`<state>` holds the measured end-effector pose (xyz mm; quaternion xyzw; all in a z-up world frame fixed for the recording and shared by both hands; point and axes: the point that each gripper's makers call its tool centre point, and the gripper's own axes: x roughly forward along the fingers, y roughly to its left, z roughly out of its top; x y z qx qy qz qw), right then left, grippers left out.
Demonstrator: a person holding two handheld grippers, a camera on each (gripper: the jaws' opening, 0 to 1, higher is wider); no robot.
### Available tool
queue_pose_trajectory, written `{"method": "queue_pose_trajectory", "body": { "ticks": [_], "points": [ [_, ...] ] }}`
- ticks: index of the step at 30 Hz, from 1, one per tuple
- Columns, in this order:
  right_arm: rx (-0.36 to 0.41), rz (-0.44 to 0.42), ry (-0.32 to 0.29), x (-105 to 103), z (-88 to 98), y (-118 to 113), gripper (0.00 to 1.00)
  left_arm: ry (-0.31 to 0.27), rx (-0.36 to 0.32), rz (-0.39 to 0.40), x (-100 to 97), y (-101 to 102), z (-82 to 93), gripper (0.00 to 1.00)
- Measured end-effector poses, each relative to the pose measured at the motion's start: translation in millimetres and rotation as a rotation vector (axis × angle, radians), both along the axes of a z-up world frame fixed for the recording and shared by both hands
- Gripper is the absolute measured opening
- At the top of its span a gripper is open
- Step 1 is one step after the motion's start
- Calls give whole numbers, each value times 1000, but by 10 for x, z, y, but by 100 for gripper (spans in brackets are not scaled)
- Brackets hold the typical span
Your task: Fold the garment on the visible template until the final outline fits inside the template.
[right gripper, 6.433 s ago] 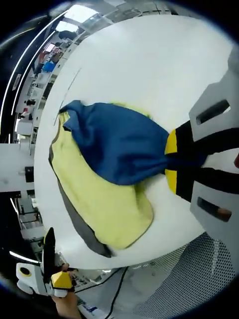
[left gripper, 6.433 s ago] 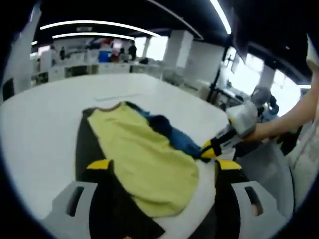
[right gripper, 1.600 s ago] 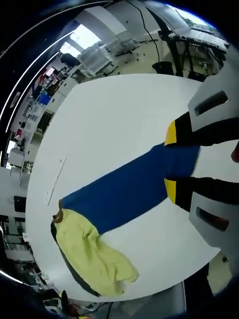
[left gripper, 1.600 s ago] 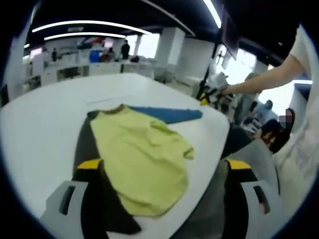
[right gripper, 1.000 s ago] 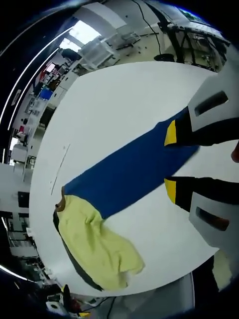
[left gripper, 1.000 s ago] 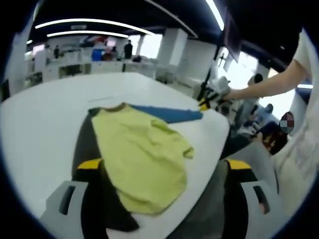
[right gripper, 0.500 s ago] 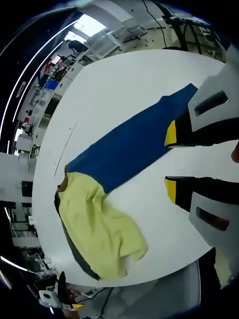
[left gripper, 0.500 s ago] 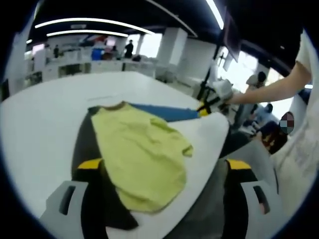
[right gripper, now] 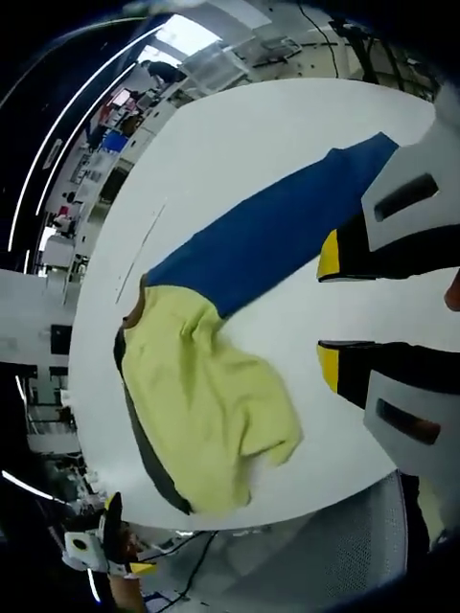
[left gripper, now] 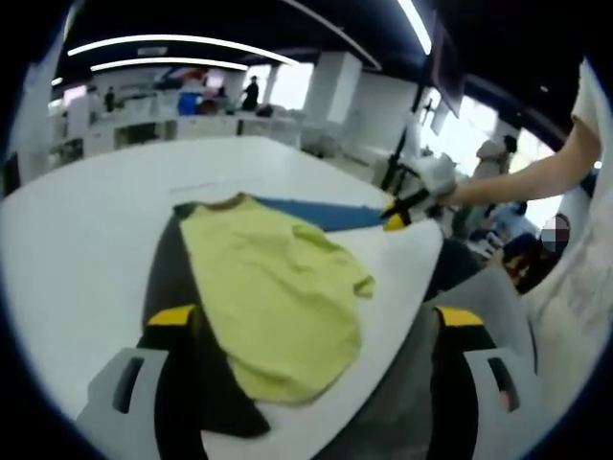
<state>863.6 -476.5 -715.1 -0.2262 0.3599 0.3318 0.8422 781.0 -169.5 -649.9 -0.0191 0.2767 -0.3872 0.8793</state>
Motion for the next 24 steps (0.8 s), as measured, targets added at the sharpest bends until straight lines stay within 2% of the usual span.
{"method": "queue_pose_trajectory", "body": {
  "ticks": [6, 18, 24],
  "points": [
    [42, 28, 3, -56, -22, 157, 25, -1, 33, -19, -30, -22, -36, 98],
    [124, 51, 43, -393, -159, 571, 25, -8, 67, -47, -78, -42, -68, 99],
    [134, 77, 48, -497, -176, 733, 24, 3, 68, -48, -105, -28, -93, 99]
  ]
}}
